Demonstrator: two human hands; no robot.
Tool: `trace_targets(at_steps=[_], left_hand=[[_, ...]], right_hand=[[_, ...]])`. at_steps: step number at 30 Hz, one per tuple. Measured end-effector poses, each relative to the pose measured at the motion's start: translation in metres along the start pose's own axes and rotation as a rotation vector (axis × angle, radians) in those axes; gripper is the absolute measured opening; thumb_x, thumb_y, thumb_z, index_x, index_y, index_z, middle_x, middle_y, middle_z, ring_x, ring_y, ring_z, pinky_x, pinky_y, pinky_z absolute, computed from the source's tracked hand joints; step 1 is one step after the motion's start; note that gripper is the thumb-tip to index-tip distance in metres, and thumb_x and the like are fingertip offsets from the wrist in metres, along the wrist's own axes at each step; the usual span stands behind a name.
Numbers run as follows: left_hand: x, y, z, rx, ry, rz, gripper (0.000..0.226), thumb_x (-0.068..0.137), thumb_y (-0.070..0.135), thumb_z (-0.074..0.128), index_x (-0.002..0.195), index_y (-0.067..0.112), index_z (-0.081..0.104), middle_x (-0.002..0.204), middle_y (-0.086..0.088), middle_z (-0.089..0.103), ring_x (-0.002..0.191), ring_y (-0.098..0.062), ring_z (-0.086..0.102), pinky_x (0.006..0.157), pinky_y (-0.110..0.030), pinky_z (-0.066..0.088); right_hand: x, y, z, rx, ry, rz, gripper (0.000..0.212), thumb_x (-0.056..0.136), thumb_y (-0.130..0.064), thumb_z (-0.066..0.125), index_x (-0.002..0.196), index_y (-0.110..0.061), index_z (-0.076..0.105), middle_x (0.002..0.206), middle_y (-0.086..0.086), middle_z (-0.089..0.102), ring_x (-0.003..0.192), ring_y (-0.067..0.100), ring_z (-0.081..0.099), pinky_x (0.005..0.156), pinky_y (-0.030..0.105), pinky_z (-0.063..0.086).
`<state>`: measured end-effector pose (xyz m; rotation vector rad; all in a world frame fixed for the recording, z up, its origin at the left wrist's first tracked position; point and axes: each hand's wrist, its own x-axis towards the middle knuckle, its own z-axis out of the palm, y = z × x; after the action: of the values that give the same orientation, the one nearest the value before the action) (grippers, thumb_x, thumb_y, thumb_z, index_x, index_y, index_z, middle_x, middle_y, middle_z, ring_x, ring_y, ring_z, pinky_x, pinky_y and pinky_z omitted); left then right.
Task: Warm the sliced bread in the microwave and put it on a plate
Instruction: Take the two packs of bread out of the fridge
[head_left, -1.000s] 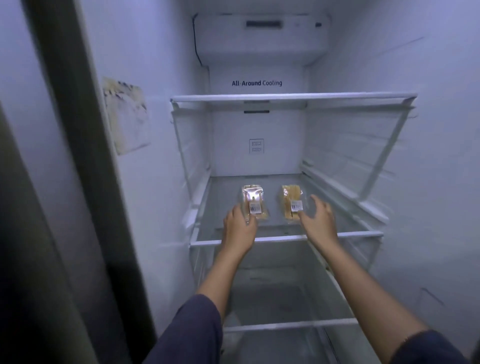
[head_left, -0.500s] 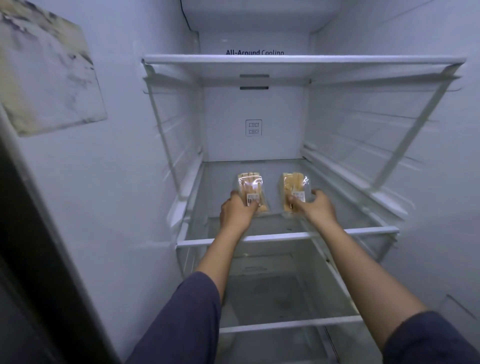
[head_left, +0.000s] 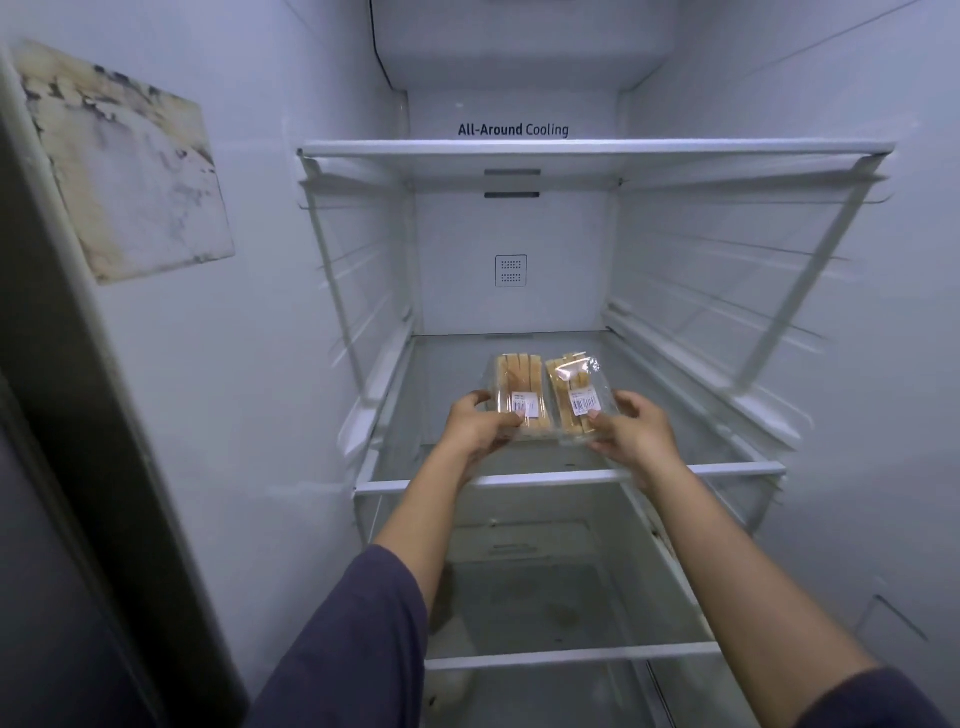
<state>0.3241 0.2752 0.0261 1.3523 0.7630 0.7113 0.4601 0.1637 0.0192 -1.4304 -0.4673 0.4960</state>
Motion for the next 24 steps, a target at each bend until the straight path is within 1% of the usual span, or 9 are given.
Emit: trace_targets(at_steps=[3, 6, 10, 14, 16, 17, 19, 21, 24], left_hand=[[-0.013, 0.000, 0.003, -0.064, -0.086, -0.025, 0.061, 0.083, -0.003, 0.063, 0.136, 0.002, 0.034, 0.093, -0.012, 0.063, 0.070, -0.019, 0.061, 0.068, -0.025, 0.055], [-0.036, -0.004, 0.007, -0.131, -0.134, -0.051, 0.060, 0.085, -0.005, 0.058, 0.137, 0.005, 0.031, 0.089, -0.010, 0.064, 0.066, -0.018, 0.066, 0.059, -0.025, 0.059], [-0.077, -0.011, 0.010, -0.180, -0.172, 0.024, 0.061, 0.085, -0.004, 0.057, 0.140, 0.007, 0.031, 0.099, -0.010, 0.064, 0.083, -0.023, 0.067, 0.069, -0.029, 0.060], [-0.143, -0.019, 0.009, -0.196, -0.167, 0.143, 0.064, 0.085, -0.005, 0.057, 0.141, 0.009, 0.029, 0.103, -0.005, 0.062, 0.084, -0.021, 0.066, 0.068, -0.026, 0.059], [-0.185, -0.027, 0.003, -0.210, -0.169, 0.189, 0.067, 0.084, -0.003, 0.059, 0.142, 0.012, 0.030, 0.122, -0.009, 0.055, 0.095, -0.025, 0.064, 0.070, -0.026, 0.059], [-0.208, -0.032, -0.001, -0.217, -0.163, 0.209, 0.067, 0.084, -0.001, 0.060, 0.142, 0.015, 0.030, 0.134, -0.010, 0.047, 0.104, -0.028, 0.062, 0.072, -0.027, 0.059], [-0.260, -0.044, -0.010, -0.218, -0.145, 0.245, 0.069, 0.084, 0.004, 0.061, 0.143, 0.019, 0.029, 0.146, -0.010, 0.034, 0.115, -0.031, 0.056, 0.082, -0.034, 0.056], [-0.316, -0.057, -0.021, -0.180, -0.113, 0.280, 0.070, 0.083, 0.010, 0.063, 0.143, 0.023, 0.028, 0.147, -0.006, 0.035, 0.120, -0.030, 0.052, 0.094, -0.043, 0.051], [-0.391, -0.078, -0.044, -0.098, -0.055, 0.312, 0.070, 0.080, 0.018, 0.067, 0.140, 0.032, 0.032, 0.147, -0.003, 0.035, 0.125, -0.030, 0.049, 0.096, -0.051, 0.048]], right_hand=[[-0.010, 0.000, -0.011, 0.063, -0.003, -0.002, 0.051, 0.085, 0.002, 0.061, 0.133, -0.007, 0.047, 0.134, 0.010, 0.052, 0.102, 0.031, 0.062, 0.081, 0.038, 0.053], [-0.032, 0.001, -0.021, 0.092, 0.017, -0.035, 0.051, 0.085, 0.002, 0.060, 0.133, -0.009, 0.046, 0.132, 0.011, 0.054, 0.094, 0.028, 0.063, 0.079, 0.037, 0.053], [-0.081, 0.006, -0.040, 0.099, 0.047, -0.121, 0.052, 0.086, 0.001, 0.059, 0.134, -0.012, 0.046, 0.134, 0.010, 0.052, 0.102, 0.030, 0.063, 0.070, 0.030, 0.055], [-0.143, 0.014, -0.057, 0.138, 0.070, -0.205, 0.053, 0.084, 0.000, 0.061, 0.133, -0.015, 0.047, 0.137, 0.008, 0.050, 0.107, 0.030, 0.061, 0.065, 0.025, 0.054], [-0.183, 0.017, -0.065, 0.157, 0.057, -0.251, 0.054, 0.083, -0.001, 0.063, 0.133, -0.016, 0.048, 0.137, 0.008, 0.050, 0.109, 0.030, 0.060, 0.066, 0.026, 0.054], [-0.205, 0.019, -0.070, 0.156, 0.051, -0.276, 0.054, 0.083, -0.002, 0.065, 0.132, -0.016, 0.049, 0.136, 0.007, 0.051, 0.110, 0.029, 0.059, 0.067, 0.027, 0.054], [-0.254, 0.025, -0.080, 0.169, 0.034, -0.315, 0.052, 0.082, -0.005, 0.067, 0.130, -0.018, 0.052, 0.132, 0.005, 0.055, 0.108, 0.025, 0.060, 0.070, 0.031, 0.055], [-0.309, 0.032, -0.090, 0.212, 0.013, -0.321, 0.050, 0.081, -0.006, 0.068, 0.127, -0.020, 0.054, 0.125, -0.001, 0.059, 0.107, 0.023, 0.061, 0.072, 0.033, 0.056], [-0.388, 0.045, -0.098, 0.256, -0.022, -0.274, 0.050, 0.081, -0.007, 0.068, 0.126, -0.024, 0.055, 0.108, -0.020, 0.060, 0.106, 0.022, 0.062, 0.077, 0.037, 0.056]])
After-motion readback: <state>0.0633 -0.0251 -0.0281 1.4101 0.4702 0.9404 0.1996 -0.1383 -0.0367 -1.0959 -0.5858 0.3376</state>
